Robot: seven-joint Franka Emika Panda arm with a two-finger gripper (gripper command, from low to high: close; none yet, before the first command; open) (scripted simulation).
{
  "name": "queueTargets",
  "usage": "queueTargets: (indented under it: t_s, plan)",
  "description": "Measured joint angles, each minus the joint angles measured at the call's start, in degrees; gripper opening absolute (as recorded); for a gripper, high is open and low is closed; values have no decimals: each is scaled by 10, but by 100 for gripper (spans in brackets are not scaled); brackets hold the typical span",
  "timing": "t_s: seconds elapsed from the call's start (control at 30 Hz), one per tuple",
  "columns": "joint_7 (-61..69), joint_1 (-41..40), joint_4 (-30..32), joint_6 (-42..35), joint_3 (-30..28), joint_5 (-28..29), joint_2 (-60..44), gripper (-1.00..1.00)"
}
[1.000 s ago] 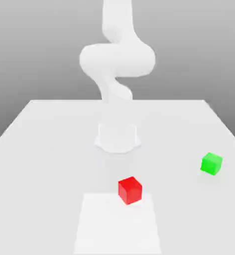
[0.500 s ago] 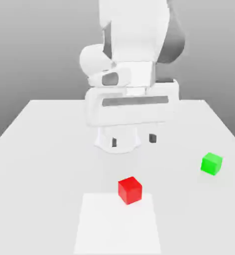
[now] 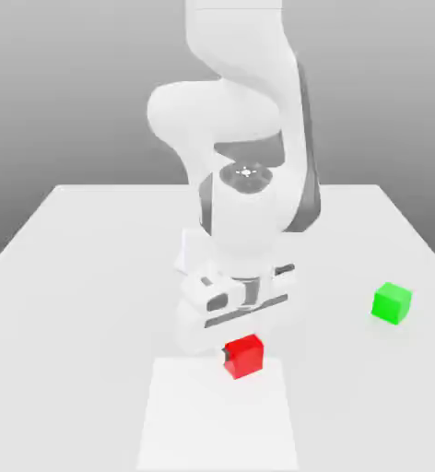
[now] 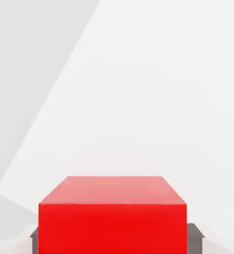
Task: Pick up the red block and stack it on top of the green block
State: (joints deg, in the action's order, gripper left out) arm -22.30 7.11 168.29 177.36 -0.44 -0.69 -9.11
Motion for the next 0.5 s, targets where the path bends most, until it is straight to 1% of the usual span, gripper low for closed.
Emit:
queueTargets:
  t_s: [0.03,0.1,0.33,0.4,0.5]
  plan:
    - [0,-2,-1,6,2,0,-7,-100]
    - [-3,1,2,-12,-2,4,14,-100]
    - [-8,-2,21,-130,-1,11,151,-100]
    - [-11,18,19,-152,13,4,173,-100]
    - [-22,68,8,-172,49,-12,185,-100]
